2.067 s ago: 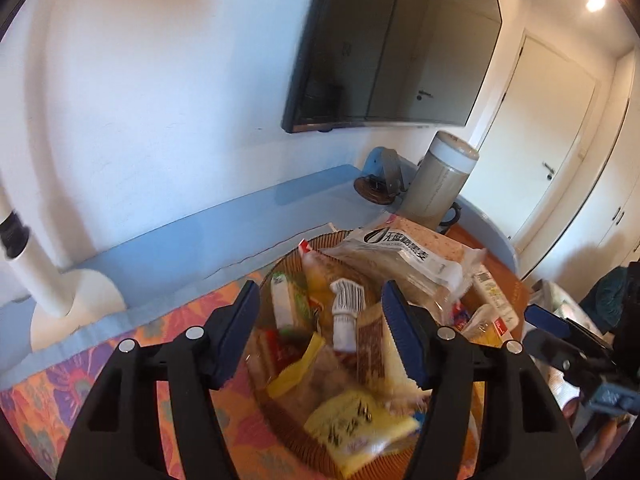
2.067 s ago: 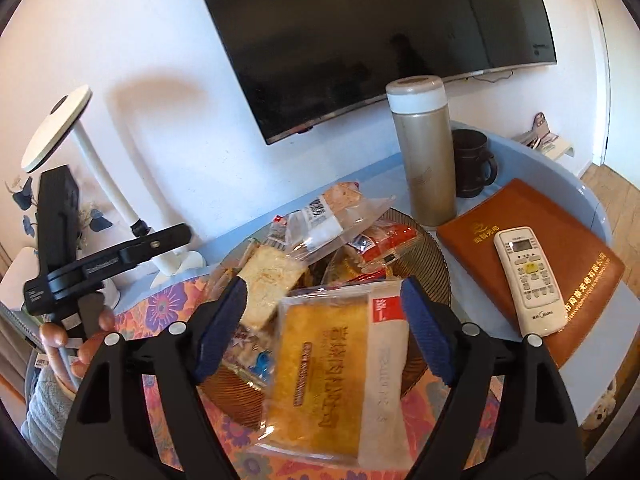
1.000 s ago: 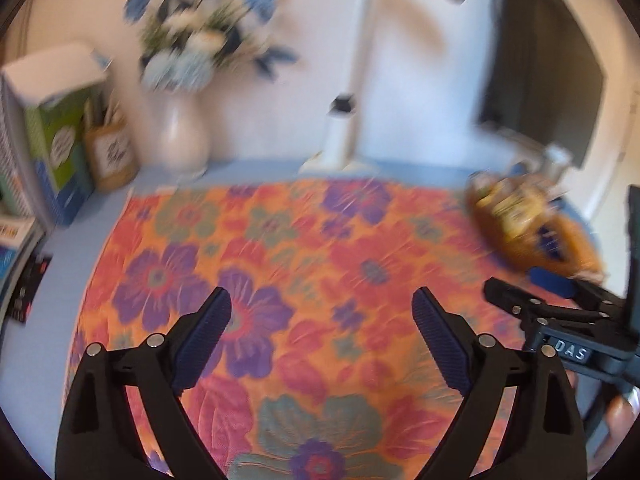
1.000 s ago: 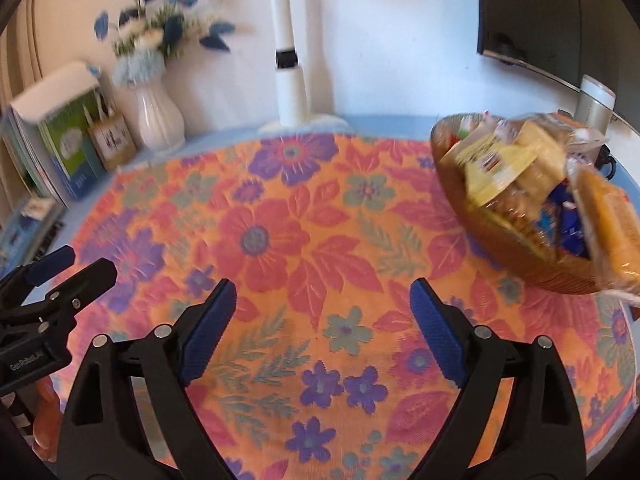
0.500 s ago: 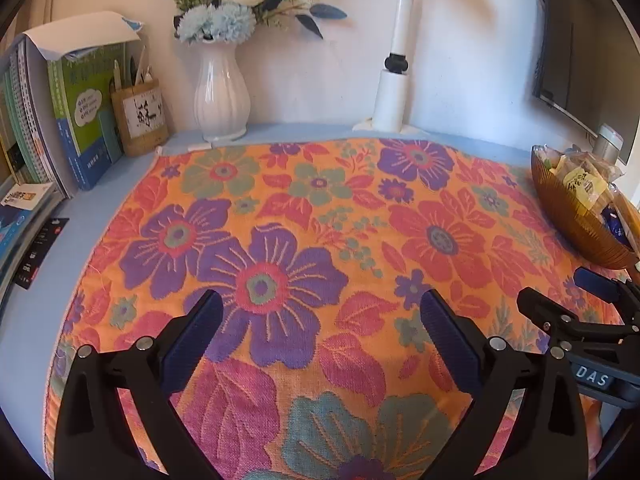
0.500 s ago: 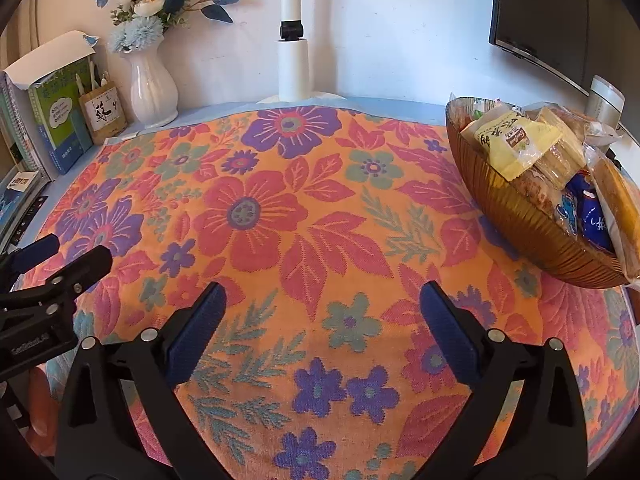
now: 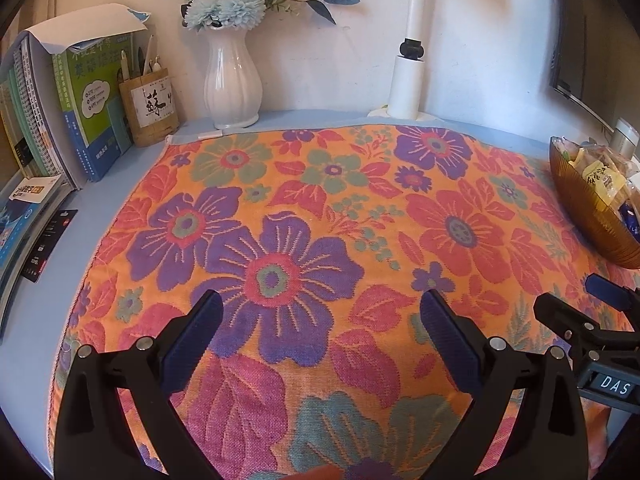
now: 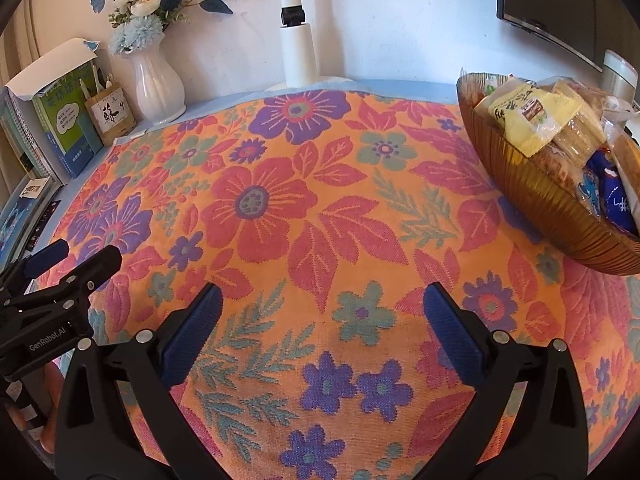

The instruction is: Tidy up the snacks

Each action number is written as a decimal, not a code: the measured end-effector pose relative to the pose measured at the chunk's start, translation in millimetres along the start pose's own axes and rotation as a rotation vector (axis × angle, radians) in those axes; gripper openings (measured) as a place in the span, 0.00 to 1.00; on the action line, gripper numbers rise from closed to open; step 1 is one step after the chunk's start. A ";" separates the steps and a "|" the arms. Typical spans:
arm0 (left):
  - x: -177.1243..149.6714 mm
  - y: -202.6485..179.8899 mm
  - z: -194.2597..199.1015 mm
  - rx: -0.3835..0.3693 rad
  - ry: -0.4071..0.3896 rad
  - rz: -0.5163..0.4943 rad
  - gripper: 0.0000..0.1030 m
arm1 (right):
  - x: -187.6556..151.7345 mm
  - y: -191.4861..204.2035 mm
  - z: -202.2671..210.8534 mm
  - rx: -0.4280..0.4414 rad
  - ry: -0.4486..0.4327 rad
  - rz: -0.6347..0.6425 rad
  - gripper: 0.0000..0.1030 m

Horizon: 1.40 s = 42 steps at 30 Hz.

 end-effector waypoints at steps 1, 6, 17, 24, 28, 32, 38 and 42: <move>0.0 0.1 0.6 0.004 -0.003 0.000 0.95 | -0.2 0.4 -0.3 0.000 0.002 0.003 0.97; -0.6 -1.5 1.9 0.007 -0.009 -0.009 0.95 | -1.1 6.2 -2.6 -0.021 0.011 0.036 0.97; -0.9 -5.5 2.3 0.012 -0.012 -0.033 0.95 | -2.8 4.6 -10.7 -0.029 0.057 0.027 0.97; -1.5 -3.3 1.7 0.005 -0.005 -0.020 0.95 | -3.9 4.2 -13.9 -0.033 0.077 0.027 0.97; -2.1 -5.6 1.8 0.011 -0.005 -0.031 0.95 | -4.5 4.1 -14.1 -0.033 0.077 0.023 0.97; -2.2 -6.0 1.6 0.011 -0.004 -0.032 0.95 | -3.9 3.6 -14.9 -0.032 0.080 0.028 0.97; -2.8 -5.9 0.1 0.001 0.005 -0.032 0.95 | -4.3 4.1 -15.1 -0.038 0.082 0.031 0.97; -2.7 -5.4 -0.5 0.000 0.010 -0.030 0.95 | -5.0 3.7 -16.7 -0.040 0.089 0.031 0.97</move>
Point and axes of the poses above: each gripper's, at about its wrist camera, not at the fingertips, and z roughly against the way its jaws point, y to its left, x to its top, the point moved 2 cm from there along -z, roughly the way its jaws point, and after that the axes turned 5 degrees about -y, right-handed, at the moved point
